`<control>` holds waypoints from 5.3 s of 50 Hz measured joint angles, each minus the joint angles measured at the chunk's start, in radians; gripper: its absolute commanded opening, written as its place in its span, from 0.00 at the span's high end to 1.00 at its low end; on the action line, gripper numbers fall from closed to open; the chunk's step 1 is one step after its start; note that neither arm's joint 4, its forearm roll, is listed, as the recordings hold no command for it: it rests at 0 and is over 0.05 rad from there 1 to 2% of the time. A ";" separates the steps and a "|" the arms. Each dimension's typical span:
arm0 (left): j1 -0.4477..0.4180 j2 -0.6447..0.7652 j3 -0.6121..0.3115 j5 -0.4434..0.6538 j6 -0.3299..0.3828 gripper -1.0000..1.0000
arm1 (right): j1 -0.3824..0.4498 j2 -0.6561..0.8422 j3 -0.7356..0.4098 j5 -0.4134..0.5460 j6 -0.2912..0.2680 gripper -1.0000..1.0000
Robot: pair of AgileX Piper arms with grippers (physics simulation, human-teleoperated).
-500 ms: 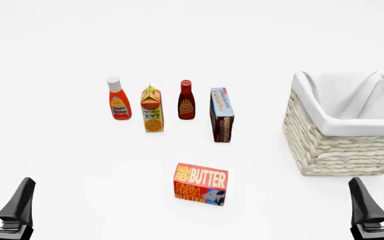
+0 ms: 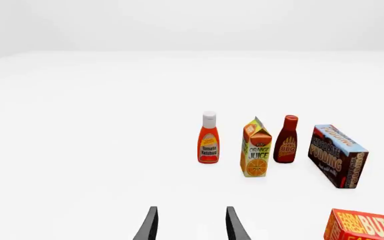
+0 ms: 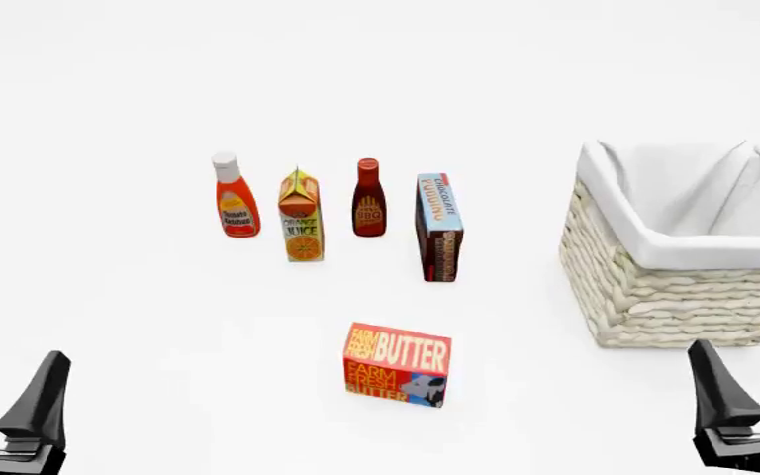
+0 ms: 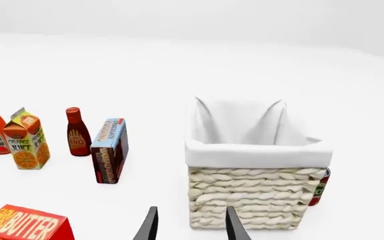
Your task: Pick the butter and place it in the basket.
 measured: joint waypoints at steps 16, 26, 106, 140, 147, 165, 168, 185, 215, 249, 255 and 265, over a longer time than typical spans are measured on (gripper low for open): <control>0.000 0.000 0.000 0.000 0.000 0.00 | 0.052 0.094 -0.152 0.012 0.006 0.00; 0.000 0.000 0.000 0.000 0.000 0.00 | 0.114 0.177 -0.232 0.004 -0.034 0.00; 0.000 0.000 0.000 0.000 0.000 0.00 | 0.627 1.006 -0.817 -0.011 -0.639 0.00; 0.000 0.000 0.000 0.000 0.000 0.00 | 0.617 1.252 -1.023 0.102 -0.809 0.00; 0.000 0.000 0.000 0.000 0.000 0.00 | 0.615 1.282 -1.054 0.136 -0.829 0.00; 0.000 0.000 0.000 0.000 0.000 0.00 | 0.678 1.304 -1.039 0.220 -0.843 0.00; 0.000 0.000 0.000 0.000 0.000 0.00 | 0.682 1.310 -1.046 0.242 -0.843 0.00; 0.000 0.000 0.000 0.000 0.000 0.00 | 0.713 1.346 -1.119 0.416 -0.784 0.00; 0.000 0.000 0.000 0.000 0.000 0.00 | 0.764 1.451 -1.236 0.599 -0.566 0.00; 0.000 0.000 0.000 0.000 0.000 0.00 | 0.797 1.547 -1.160 0.551 -0.525 0.00; 0.000 0.000 0.000 0.000 0.000 0.00 | 0.810 1.548 -1.140 0.542 -0.520 0.00; 0.000 0.000 0.000 0.000 0.000 0.00 | 0.825 1.548 -1.114 0.532 -0.518 0.00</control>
